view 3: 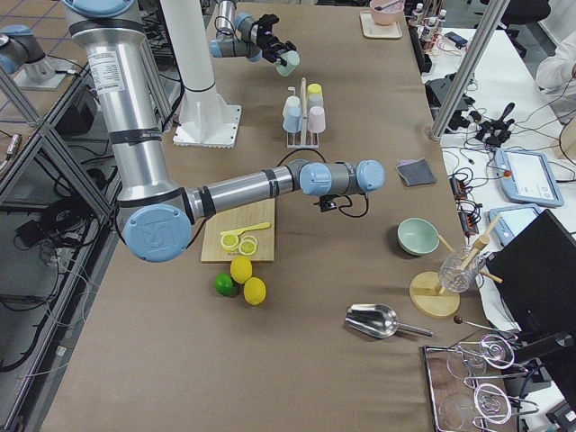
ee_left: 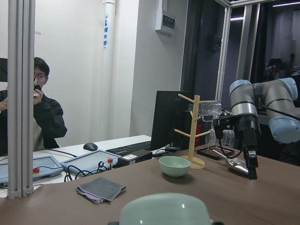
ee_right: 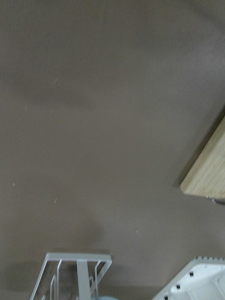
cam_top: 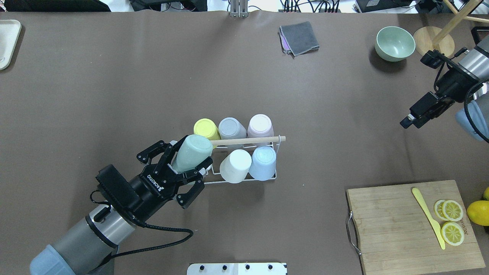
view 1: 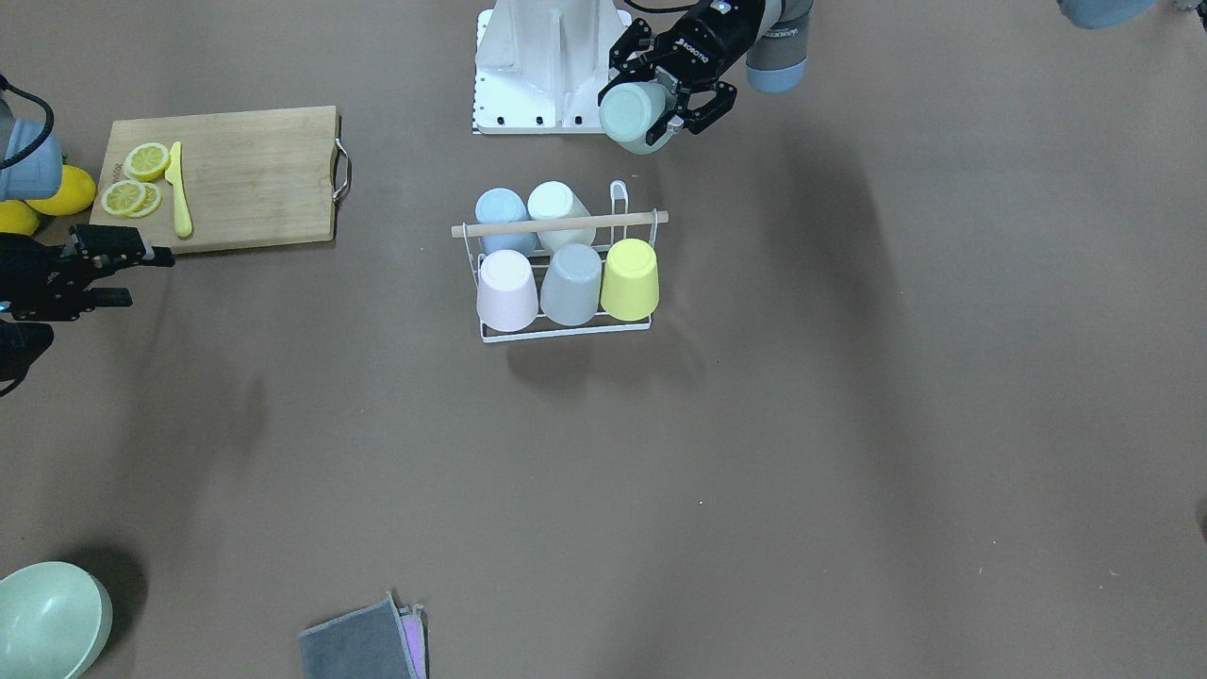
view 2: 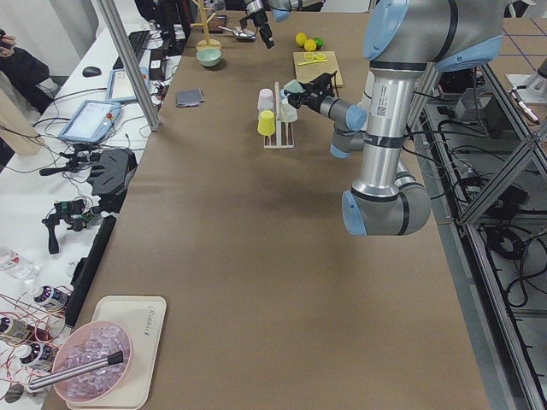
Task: Place cup on cup holder
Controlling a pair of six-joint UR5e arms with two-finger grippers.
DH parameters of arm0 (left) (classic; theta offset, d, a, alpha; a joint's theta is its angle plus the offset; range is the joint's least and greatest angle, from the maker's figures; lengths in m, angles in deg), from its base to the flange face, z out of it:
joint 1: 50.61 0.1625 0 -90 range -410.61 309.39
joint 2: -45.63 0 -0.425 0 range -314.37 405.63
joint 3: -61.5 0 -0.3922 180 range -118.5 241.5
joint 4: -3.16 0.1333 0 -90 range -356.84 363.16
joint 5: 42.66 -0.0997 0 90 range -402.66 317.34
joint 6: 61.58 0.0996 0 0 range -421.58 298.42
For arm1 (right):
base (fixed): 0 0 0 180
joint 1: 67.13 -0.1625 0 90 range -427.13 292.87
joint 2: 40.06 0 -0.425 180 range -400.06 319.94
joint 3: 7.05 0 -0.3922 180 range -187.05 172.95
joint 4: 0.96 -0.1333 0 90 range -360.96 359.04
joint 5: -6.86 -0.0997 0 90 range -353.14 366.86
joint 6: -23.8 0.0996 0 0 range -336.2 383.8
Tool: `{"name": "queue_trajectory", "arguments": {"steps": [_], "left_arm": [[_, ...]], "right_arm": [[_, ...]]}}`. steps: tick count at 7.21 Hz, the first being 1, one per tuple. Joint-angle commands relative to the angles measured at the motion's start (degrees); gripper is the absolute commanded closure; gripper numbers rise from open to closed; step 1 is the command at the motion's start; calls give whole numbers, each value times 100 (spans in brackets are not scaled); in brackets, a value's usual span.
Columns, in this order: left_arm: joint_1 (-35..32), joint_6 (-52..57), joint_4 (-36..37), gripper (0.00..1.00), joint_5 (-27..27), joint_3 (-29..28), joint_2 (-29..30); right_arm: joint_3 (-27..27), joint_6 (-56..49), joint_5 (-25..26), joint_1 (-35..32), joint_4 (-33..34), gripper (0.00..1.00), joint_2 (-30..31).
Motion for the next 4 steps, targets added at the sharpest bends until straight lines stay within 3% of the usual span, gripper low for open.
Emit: {"name": "queue_trajectory", "arguments": {"steps": [1, 3, 4], "left_arm": [[3, 26, -325, 100, -33, -376, 170], [-6, 18, -458, 100, -172, -439, 338], [-32, 26, -824, 100, -191, -753, 452]], "right_arm": [[444, 3, 1201, -172, -221, 6, 529], [746, 11, 2030, -356, -867, 7, 1154], [746, 29, 2172, -610, -1089, 7, 1348]]}}
